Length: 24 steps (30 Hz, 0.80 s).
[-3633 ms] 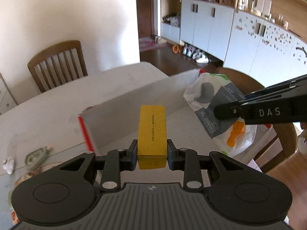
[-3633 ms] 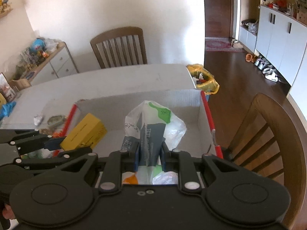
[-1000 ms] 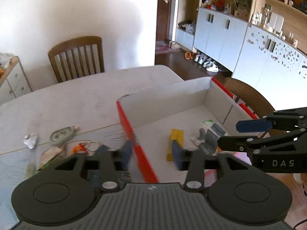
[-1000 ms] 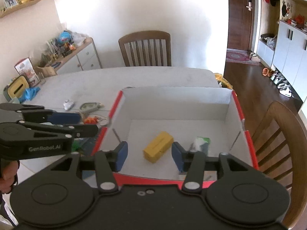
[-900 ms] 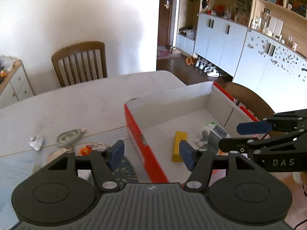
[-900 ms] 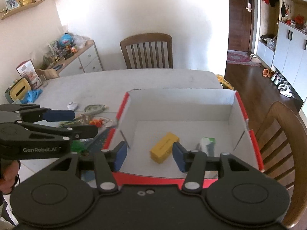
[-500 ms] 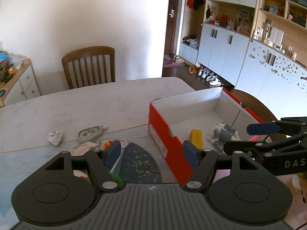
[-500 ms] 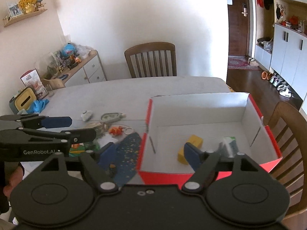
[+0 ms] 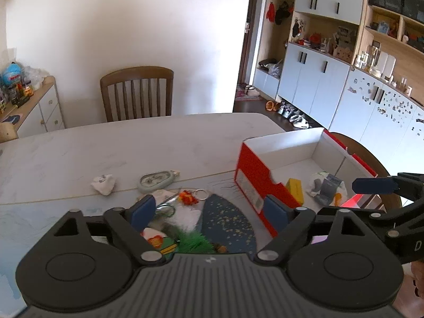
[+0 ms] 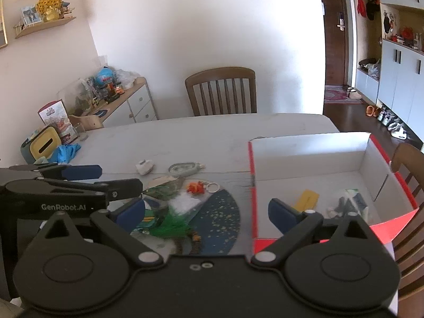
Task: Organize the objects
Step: 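Withdraw both tools from the red box back to the pile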
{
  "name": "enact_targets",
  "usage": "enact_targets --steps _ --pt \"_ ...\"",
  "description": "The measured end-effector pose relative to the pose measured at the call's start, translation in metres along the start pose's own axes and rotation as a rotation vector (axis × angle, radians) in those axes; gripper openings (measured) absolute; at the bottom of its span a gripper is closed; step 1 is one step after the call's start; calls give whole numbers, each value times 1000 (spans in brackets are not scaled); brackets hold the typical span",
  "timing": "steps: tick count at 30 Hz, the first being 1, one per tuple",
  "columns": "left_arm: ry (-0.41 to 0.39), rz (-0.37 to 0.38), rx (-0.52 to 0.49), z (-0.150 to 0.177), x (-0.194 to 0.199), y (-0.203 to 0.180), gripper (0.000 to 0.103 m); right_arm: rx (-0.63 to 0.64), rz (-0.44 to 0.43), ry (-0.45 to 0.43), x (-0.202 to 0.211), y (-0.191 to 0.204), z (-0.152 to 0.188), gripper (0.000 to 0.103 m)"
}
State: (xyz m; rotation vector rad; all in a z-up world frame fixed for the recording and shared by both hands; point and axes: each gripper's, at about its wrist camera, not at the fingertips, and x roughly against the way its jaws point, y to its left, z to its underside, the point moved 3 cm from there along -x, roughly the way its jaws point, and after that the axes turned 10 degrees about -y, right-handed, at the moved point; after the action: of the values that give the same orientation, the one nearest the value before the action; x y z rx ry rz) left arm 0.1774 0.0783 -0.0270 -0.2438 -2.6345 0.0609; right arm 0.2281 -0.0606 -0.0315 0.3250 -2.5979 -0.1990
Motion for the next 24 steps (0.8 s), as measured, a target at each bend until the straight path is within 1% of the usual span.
enact_targets --steps 5,10,13,16,18,20,24 --pt "-14 9 3 5 4 21 103 0 12 8 -7 17 4 99" --pt "-16 20 31 11 5 43 103 6 16 17 -11 30 9 99" --pt "-25 1 45 17 5 58 103 4 20 20 -13 36 12 99" --pt "-24 -9 59 22 6 73 103 2 24 31 -17 41 15 99" --pt "-17 -30 63 26 6 84 103 10 27 40 -20 44 18 99" --pt "-8 -49 61 32 5 93 103 20 34 53 -25 48 21 99" --pt "11 -63 43 43 -2 108 103 40 52 84 -39 51 31 97"
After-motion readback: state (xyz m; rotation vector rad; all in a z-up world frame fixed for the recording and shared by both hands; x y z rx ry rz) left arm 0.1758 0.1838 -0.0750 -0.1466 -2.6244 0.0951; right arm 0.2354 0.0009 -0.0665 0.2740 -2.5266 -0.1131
